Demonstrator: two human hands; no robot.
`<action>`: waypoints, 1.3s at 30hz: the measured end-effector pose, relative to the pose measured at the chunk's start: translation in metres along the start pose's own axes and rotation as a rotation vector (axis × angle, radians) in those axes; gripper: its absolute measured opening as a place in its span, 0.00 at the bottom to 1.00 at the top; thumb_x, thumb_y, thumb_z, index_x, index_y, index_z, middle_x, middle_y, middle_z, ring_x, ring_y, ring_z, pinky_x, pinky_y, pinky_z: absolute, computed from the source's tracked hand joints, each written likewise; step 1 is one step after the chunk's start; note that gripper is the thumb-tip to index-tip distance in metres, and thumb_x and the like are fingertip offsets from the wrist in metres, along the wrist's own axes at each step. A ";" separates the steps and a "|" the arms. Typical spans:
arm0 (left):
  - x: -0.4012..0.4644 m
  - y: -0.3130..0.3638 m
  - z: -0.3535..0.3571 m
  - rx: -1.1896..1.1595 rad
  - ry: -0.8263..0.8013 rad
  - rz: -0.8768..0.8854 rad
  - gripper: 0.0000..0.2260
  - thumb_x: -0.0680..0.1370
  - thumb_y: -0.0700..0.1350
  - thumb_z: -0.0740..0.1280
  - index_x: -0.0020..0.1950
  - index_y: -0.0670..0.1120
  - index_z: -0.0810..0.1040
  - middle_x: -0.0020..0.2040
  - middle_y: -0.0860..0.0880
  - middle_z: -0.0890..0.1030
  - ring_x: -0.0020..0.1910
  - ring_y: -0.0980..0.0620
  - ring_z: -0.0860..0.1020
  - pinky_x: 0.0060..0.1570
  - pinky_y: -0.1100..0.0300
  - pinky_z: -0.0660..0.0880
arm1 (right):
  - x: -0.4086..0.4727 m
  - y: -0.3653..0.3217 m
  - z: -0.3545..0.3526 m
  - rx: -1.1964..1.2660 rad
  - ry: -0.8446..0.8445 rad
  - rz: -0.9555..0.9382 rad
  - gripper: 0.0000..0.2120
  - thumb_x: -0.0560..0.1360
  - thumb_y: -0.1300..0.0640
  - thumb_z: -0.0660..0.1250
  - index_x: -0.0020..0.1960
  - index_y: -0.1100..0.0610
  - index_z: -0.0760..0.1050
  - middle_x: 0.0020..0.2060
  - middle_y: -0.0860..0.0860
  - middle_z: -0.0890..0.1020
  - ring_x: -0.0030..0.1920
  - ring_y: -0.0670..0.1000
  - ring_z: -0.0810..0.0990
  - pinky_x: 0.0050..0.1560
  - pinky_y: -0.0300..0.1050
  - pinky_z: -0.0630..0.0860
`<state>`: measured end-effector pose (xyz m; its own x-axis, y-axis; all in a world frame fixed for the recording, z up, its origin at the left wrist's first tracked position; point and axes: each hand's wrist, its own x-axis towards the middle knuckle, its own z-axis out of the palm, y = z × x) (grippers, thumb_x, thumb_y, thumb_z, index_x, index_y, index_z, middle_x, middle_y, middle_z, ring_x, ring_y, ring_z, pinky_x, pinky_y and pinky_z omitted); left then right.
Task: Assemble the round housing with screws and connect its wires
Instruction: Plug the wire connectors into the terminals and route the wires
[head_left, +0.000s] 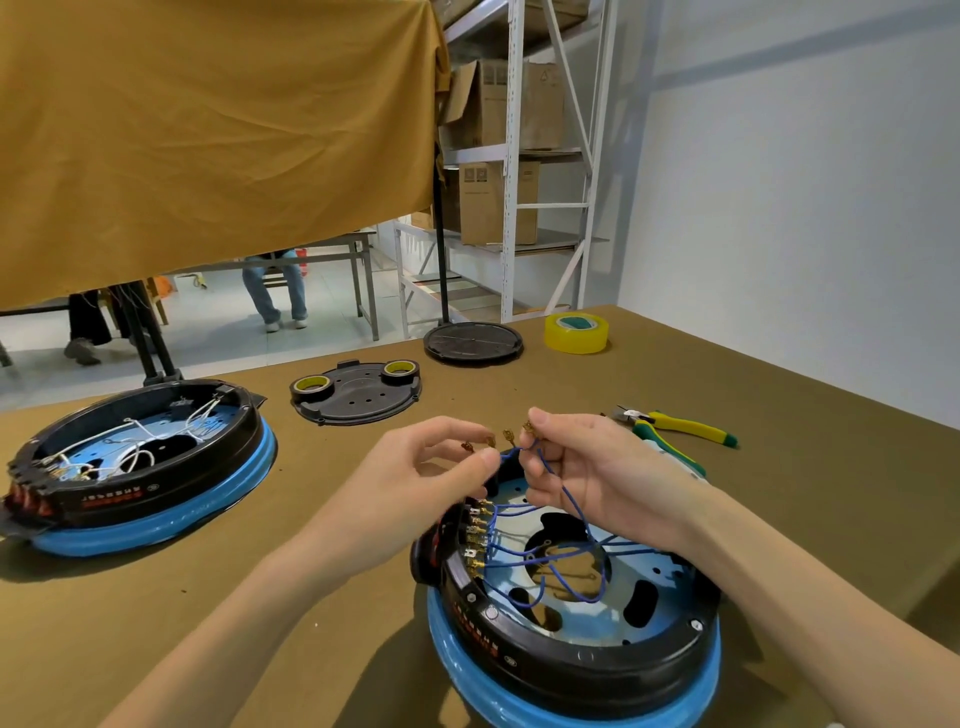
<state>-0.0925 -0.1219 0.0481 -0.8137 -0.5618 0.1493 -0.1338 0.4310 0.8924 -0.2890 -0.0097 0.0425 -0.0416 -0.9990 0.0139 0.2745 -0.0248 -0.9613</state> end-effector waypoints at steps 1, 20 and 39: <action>0.000 0.000 0.005 0.038 0.013 0.040 0.11 0.79 0.56 0.70 0.62 0.58 0.81 0.53 0.62 0.84 0.51 0.59 0.85 0.52 0.60 0.83 | 0.001 0.001 -0.001 0.002 -0.011 -0.001 0.12 0.76 0.47 0.75 0.45 0.57 0.84 0.36 0.53 0.79 0.32 0.49 0.73 0.41 0.43 0.78; -0.001 0.004 0.008 -0.231 -0.006 -0.100 0.05 0.78 0.46 0.73 0.47 0.47 0.89 0.40 0.45 0.88 0.36 0.57 0.84 0.38 0.71 0.77 | 0.000 0.008 -0.010 -0.287 0.174 -0.209 0.08 0.79 0.67 0.69 0.56 0.62 0.83 0.40 0.60 0.85 0.29 0.47 0.70 0.27 0.36 0.66; -0.002 -0.005 0.014 -0.228 0.031 -0.124 0.05 0.79 0.46 0.74 0.45 0.50 0.89 0.41 0.46 0.88 0.39 0.53 0.86 0.41 0.69 0.78 | -0.002 0.018 -0.006 -0.714 0.287 -0.397 0.04 0.79 0.67 0.71 0.51 0.61 0.83 0.39 0.53 0.87 0.32 0.45 0.80 0.36 0.36 0.76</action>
<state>-0.0985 -0.1127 0.0375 -0.7805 -0.6237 0.0426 -0.0977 0.1889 0.9771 -0.2894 -0.0083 0.0234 -0.2739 -0.8709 0.4081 -0.4773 -0.2453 -0.8438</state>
